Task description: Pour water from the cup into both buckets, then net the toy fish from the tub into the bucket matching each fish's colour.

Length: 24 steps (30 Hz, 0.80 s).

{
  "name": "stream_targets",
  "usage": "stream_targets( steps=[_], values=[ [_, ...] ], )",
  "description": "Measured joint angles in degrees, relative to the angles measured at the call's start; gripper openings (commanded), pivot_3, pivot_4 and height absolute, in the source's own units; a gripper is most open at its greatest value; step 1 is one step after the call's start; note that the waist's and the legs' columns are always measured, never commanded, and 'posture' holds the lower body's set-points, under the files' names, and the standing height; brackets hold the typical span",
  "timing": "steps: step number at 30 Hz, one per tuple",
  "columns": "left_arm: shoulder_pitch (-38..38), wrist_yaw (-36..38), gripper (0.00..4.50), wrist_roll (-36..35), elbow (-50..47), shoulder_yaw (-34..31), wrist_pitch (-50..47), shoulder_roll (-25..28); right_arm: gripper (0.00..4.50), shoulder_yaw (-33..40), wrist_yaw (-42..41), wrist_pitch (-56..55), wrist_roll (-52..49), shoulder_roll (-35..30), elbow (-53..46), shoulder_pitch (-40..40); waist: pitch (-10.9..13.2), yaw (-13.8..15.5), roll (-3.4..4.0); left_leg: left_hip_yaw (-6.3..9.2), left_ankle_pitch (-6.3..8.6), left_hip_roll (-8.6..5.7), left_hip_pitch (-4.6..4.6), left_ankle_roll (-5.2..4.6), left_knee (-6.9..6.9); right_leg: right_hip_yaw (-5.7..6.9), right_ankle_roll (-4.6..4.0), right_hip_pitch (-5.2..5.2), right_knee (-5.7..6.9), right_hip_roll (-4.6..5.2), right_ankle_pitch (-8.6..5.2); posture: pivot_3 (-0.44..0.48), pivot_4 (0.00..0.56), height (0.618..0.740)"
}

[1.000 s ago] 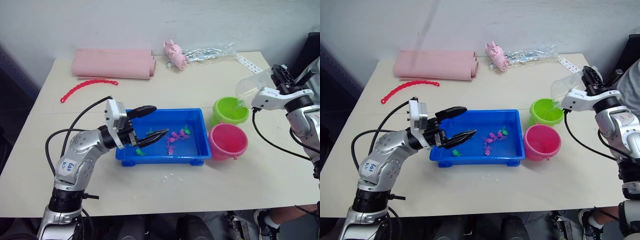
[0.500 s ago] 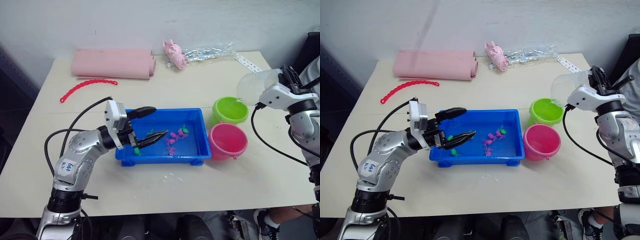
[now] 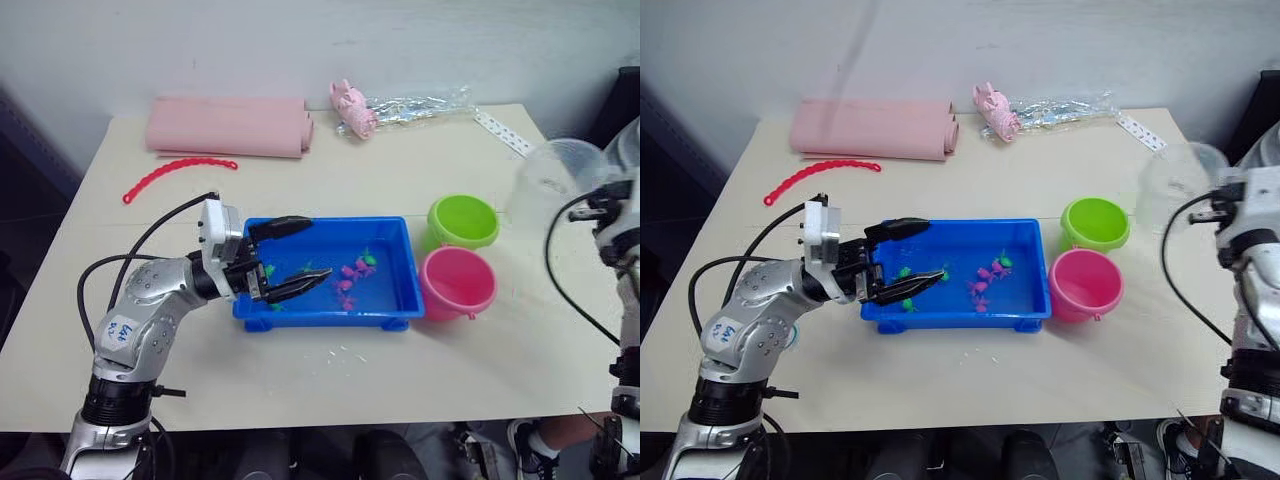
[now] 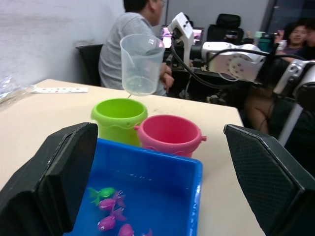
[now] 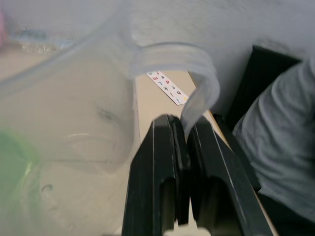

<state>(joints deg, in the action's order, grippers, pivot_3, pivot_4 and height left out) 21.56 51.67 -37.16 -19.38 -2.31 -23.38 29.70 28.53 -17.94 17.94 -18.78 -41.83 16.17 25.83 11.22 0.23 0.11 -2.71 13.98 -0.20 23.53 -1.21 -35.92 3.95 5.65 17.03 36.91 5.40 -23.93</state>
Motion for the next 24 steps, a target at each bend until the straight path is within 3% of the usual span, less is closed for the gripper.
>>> stream_targets(
  steps=[6, 15, 24],
  values=[
    [0.0, 2.1, 4.50, -2.0, -1.8, 0.4, -1.7, 0.5, 0.08, 5.7, 0.5, 8.1, -5.9, 3.6, 1.2, -5.8, 0.0, -0.2, 0.00, -0.04, 0.00, 0.00, -0.03, 0.00, 0.00, -0.04, 0.00, 0.00, -0.02, -0.01, 0.00, 0.000, 0.150, 0.740],
    [-1.3, 2.8, 4.50, -2.0, -2.3, 1.2, -2.2, 0.4, 0.08, 4.4, 0.7, 0.1, -3.6, 7.3, 11.0, -6.7, 0.0, -0.4, 0.01, -0.16, -0.01, -0.01, -0.09, 0.00, 0.00, -0.19, 0.00, 0.08, -0.02, -0.01, 0.00, 0.000, 0.150, 0.740],
    [-2.4, 2.8, 4.50, -1.6, -2.3, 1.0, -2.0, 1.6, 0.08, 3.1, 0.7, -2.0, -3.4, 10.7, 8.6, -9.9, 0.0, -0.3, 0.00, -0.15, -0.01, 0.00, -0.10, 0.00, -0.03, -0.21, 0.00, 0.06, -0.05, 0.00, 0.00, 0.000, 0.150, 0.740]
  ],
)
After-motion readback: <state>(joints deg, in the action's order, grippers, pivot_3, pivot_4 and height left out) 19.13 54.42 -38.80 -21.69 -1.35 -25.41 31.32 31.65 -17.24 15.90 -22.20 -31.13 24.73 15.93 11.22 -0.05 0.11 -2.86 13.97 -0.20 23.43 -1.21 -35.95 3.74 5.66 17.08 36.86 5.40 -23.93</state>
